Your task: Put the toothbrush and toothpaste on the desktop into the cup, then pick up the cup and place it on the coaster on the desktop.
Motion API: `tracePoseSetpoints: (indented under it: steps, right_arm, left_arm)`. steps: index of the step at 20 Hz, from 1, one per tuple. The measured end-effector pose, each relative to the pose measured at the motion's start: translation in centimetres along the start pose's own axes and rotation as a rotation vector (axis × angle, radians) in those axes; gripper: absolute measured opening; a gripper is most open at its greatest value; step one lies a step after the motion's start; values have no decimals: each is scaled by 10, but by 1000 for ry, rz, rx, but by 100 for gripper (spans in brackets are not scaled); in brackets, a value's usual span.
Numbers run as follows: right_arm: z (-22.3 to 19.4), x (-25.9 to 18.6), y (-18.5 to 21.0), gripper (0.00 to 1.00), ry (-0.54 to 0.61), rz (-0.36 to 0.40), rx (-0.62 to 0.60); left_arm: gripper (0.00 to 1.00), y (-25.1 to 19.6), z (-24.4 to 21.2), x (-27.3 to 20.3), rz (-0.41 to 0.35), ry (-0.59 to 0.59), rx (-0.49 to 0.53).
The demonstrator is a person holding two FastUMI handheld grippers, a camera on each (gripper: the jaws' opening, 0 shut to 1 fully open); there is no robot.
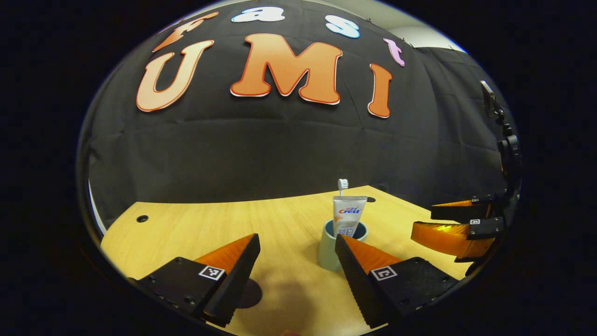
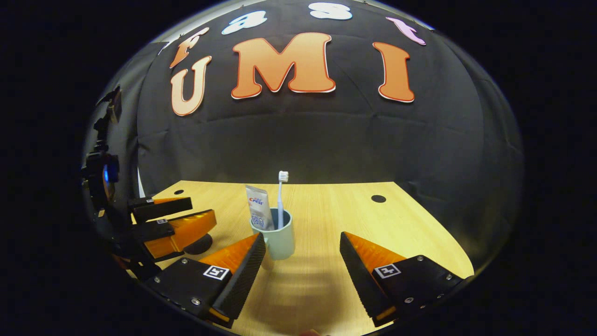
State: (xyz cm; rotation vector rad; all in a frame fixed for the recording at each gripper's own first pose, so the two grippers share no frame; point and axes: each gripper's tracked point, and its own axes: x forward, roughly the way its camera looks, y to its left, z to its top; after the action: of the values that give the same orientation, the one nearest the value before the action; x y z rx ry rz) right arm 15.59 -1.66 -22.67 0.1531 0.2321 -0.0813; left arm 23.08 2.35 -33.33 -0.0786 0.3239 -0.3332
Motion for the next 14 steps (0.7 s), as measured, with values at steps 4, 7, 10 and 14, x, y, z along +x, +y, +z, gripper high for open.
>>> tracePoseSetpoints:
  steps: [4, 7, 10, 14]
  right_arm:
    - [-5, 17, 15, 97, 42, 12, 6]
    - [-13, 30, 29, 97, 95, 26, 11]
    - [-21, 43, 38, 97, 148, 16, 3]
    - [-30, 54, 44, 97, 228, -3, -4]
  left_arm:
    - [97, 28, 11, -29, 68, 5, 4]
    - [98, 48, 14, -48, 117, 10, 35]
    - [97, 68, 16, -65, 161, 22, 42]
    - [97, 87, 19, -88, 215, 39, 39]
